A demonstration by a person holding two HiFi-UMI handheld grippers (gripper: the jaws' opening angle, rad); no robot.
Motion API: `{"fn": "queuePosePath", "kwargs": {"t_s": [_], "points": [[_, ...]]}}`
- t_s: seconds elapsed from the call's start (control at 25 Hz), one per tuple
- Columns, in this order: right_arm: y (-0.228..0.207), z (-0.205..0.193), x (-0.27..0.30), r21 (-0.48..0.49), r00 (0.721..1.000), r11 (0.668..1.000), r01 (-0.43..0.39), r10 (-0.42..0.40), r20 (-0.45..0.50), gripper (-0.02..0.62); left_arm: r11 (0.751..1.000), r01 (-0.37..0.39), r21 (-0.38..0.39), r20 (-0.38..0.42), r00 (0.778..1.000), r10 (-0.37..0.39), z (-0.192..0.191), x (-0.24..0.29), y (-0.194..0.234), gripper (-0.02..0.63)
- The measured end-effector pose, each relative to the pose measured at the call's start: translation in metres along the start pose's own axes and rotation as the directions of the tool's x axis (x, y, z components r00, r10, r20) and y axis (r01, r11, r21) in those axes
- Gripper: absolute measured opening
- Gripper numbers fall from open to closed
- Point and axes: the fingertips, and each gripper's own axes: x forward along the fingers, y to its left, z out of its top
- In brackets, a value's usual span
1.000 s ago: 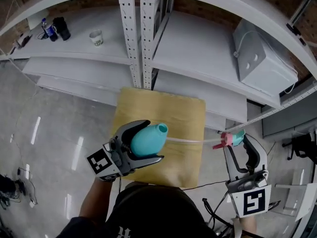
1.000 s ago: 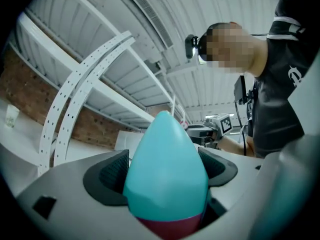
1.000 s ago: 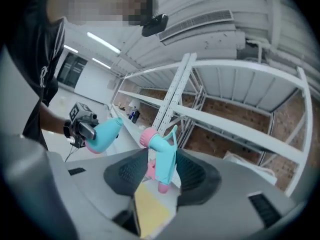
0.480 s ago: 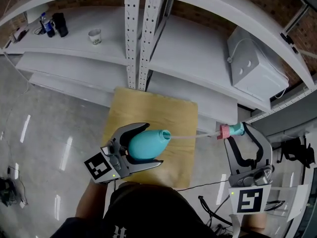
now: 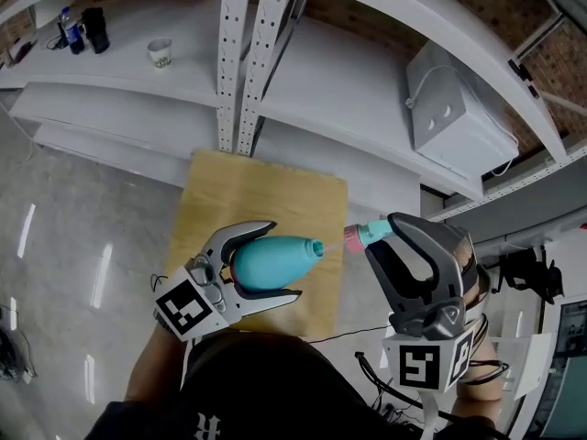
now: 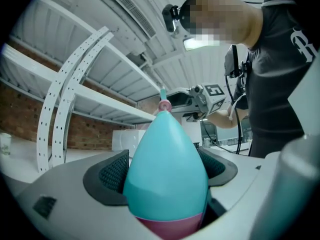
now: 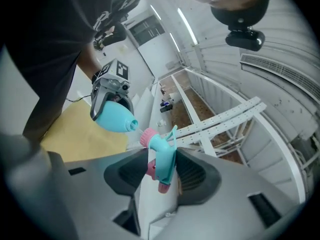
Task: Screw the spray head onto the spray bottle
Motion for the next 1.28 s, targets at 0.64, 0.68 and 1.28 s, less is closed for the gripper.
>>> {"fn": "queuePosePath", "kwargs": {"t_s": [0.64,0.68,1.28], "points": [[0.022,0.025,0.022,-0.146,0.995,0.985,-0.095,0.1,0.026,0.178,0.997,0.038,-0.068,0.08,0.996,-0.032,0.006,0.005,0.0,0.423],[0.022,0.025,0.022,-0.154,0.995,0.983,-0.096,0.101,0.024,0.178,0.996,0.04,-0.075,0.086,0.996,-0.033,0.006,0.005,0.001,0.423],[0.022,0.014,0.036,-0.084,0.972,0.983,-0.163,0.145,-0.184,0.178,0.985,-0.169,-0.018,0.01,0.985,0.17,0.003,0.011,0.019,0.423]]}}
